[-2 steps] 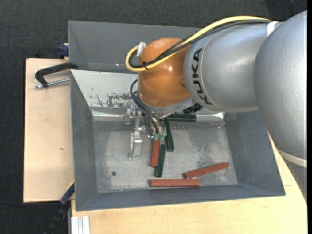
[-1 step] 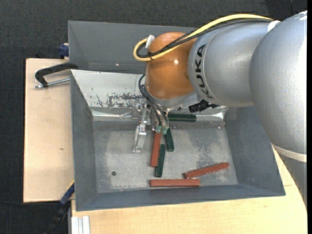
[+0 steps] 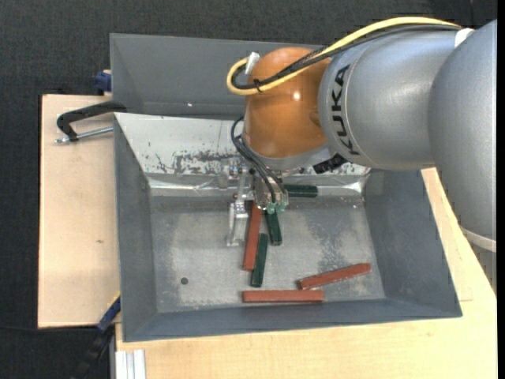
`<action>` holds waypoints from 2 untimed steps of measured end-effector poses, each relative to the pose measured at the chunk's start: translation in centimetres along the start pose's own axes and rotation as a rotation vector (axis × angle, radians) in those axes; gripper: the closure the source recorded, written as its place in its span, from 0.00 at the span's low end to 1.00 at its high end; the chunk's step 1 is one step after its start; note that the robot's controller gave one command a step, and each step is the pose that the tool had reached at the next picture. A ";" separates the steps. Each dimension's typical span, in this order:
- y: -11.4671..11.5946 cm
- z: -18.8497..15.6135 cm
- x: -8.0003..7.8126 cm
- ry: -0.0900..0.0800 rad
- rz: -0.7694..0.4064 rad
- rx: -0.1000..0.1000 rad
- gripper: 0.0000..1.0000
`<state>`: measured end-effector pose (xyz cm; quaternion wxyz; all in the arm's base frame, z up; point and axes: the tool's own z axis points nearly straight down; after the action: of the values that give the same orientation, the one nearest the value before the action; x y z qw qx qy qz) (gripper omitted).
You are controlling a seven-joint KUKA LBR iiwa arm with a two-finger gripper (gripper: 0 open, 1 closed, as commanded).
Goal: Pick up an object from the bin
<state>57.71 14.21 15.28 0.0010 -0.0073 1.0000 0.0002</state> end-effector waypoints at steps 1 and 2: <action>-6.0 7.6 1.9 -0.003 -0.347 -0.001 0.00; -4.6 7.8 0.3 -0.006 -0.557 0.002 1.00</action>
Offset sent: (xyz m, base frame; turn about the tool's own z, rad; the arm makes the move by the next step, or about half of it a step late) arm -0.0060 -0.0463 -0.0828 -0.5583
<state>57.45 9.61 7.45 0.0042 -0.2821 0.9594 -0.0012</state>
